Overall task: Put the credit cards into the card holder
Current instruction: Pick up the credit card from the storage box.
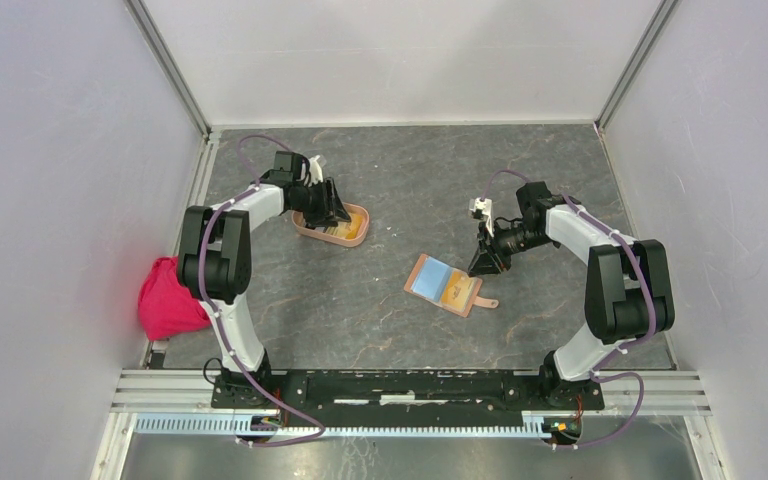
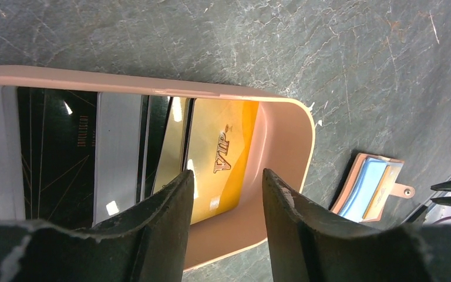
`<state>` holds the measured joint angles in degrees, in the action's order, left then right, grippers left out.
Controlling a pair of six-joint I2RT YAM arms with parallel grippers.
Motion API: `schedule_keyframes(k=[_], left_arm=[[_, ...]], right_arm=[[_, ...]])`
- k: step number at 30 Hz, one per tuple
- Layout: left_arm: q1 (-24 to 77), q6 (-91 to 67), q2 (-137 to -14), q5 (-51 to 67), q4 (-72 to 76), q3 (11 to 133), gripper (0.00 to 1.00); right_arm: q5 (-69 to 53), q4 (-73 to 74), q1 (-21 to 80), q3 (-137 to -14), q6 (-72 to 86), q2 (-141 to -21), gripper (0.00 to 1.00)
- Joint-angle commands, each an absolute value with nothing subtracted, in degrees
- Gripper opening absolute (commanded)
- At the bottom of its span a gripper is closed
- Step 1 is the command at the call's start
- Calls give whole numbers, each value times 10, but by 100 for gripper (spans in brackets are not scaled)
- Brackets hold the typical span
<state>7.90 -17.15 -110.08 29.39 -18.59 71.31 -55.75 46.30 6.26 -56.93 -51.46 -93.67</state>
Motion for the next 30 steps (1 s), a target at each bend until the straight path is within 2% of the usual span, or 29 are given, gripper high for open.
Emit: schedule_keyframes(k=[1,7,14,30], left_arm=[[80,-130,-1104,255,-208,718,54],[79,-131,-1076,243,-206,719,57],[79,-124,-1103,249,-219,720,57],[79,-161,-1146,400,-170,701,47]], right_arm=[[-579,470,61,-584,-530,-921,25],[-583,470,60,-582,-530,-928,25],[-593,471,62,-579,-530,-939,25],[-600,471,66,-578,-530,-941,25]])
